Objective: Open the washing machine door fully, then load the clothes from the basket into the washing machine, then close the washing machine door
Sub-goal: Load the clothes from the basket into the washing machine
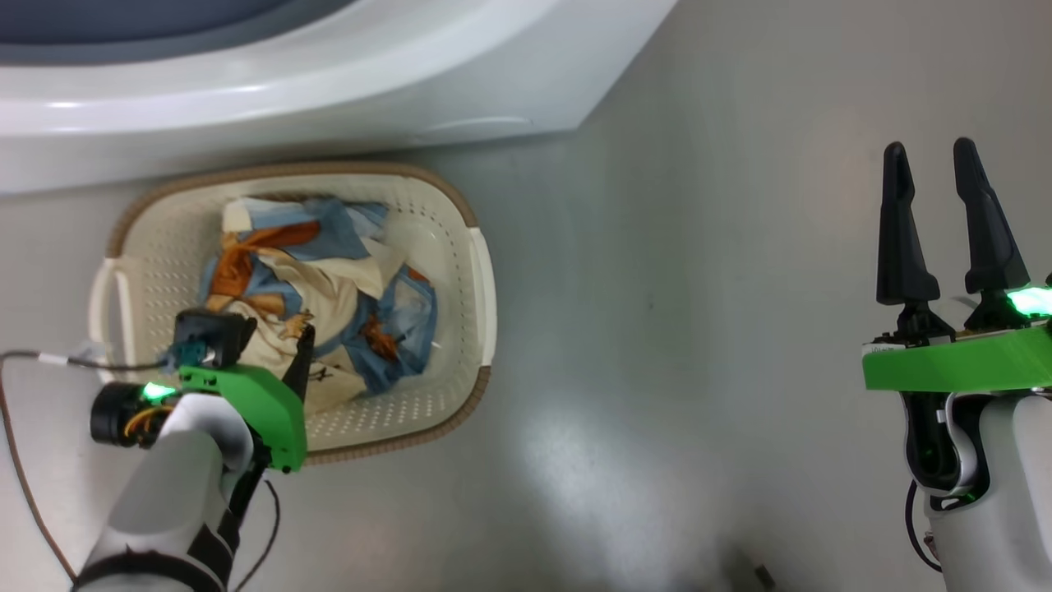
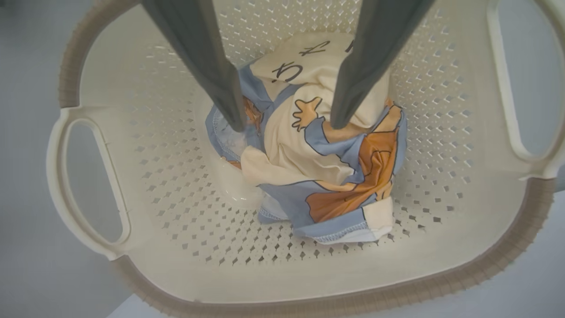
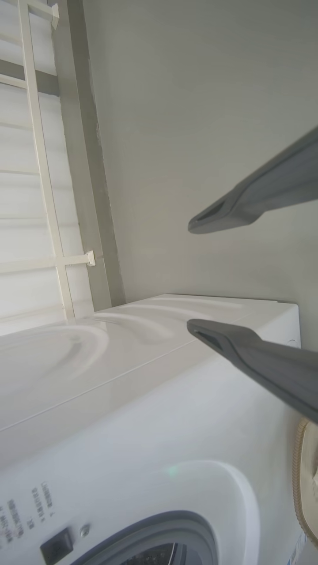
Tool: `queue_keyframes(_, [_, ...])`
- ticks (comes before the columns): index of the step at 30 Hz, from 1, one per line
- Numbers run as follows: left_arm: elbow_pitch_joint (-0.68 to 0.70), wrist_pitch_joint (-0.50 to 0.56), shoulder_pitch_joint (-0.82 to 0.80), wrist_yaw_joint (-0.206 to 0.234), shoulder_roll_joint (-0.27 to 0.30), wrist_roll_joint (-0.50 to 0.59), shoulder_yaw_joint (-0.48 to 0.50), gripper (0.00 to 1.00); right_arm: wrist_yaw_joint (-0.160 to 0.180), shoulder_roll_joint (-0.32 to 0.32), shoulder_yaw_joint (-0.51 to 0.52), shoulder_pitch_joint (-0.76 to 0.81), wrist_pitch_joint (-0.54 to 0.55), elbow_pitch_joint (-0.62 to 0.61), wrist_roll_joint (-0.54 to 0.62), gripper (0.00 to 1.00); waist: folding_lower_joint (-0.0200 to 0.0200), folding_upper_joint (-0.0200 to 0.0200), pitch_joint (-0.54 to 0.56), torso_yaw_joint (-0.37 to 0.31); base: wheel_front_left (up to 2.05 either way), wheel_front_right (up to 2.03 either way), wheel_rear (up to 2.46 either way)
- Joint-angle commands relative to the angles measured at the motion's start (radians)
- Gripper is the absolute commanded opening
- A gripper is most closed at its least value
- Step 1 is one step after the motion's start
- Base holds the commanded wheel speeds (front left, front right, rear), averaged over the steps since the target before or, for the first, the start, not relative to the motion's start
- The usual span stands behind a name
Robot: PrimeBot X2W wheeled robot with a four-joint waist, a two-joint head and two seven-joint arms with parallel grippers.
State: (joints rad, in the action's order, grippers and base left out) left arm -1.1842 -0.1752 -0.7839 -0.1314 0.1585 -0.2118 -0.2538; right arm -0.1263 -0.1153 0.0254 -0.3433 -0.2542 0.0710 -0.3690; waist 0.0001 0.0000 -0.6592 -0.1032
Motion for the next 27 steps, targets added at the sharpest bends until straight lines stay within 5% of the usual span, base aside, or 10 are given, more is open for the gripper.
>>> queue_keyframes(1, [-0.014,0.012,-0.015,0.001,0.047,-0.016,-0.003,1.00,-0.004,-0.002,-0.026,-0.003,-0.008,-0.028,-0.007,1.00,-0.0001,0.0000,-0.047,-0.025,0.00,0.00,0.00])
queue_keyframes(27, [-0.101,0.263,-0.248,0.008,0.149,-0.035,-0.174,1.00,-0.004,0.017,-0.062,-0.082,-0.008,-0.072,-0.014,1.00,-0.0001,0.0000,-0.268,-0.090,0.00,0.00,0.00])
